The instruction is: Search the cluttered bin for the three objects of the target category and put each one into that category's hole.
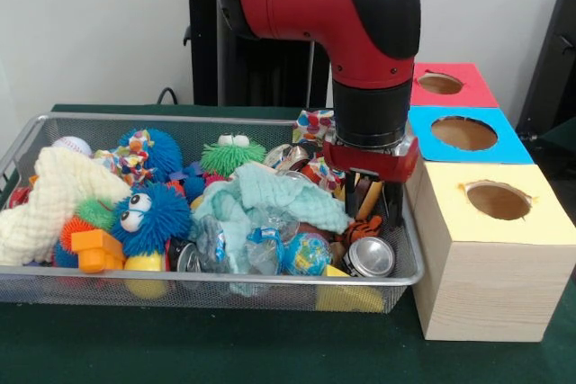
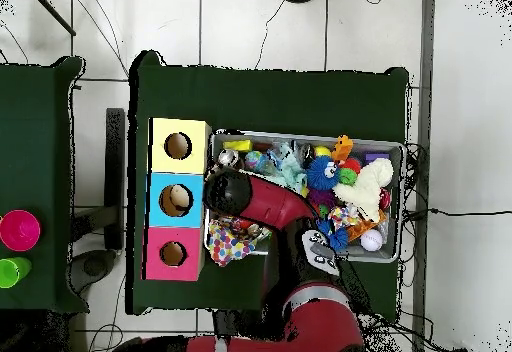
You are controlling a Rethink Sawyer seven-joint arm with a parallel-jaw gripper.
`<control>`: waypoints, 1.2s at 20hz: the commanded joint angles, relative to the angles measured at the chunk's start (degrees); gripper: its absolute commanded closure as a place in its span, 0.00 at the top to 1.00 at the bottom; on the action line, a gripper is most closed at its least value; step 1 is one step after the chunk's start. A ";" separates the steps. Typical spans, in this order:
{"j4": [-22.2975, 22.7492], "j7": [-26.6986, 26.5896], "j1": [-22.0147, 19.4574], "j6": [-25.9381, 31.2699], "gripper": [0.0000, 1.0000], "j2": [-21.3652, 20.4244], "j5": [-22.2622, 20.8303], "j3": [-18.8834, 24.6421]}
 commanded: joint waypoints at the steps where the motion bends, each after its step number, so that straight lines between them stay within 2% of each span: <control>1: -0.76 11.42 1.74 -3.44 1.00 5.70 2.26 2.79; 12: -3.09 11.32 3.32 -4.79 1.00 6.94 2.91 -1.51; 21: -6.39 10.67 5.34 -9.61 1.00 11.88 2.71 -3.54; 22: -6.09 10.70 5.18 -10.01 0.00 11.78 2.74 -3.18; 24: -6.18 10.57 5.18 -9.96 0.00 11.76 2.66 -3.11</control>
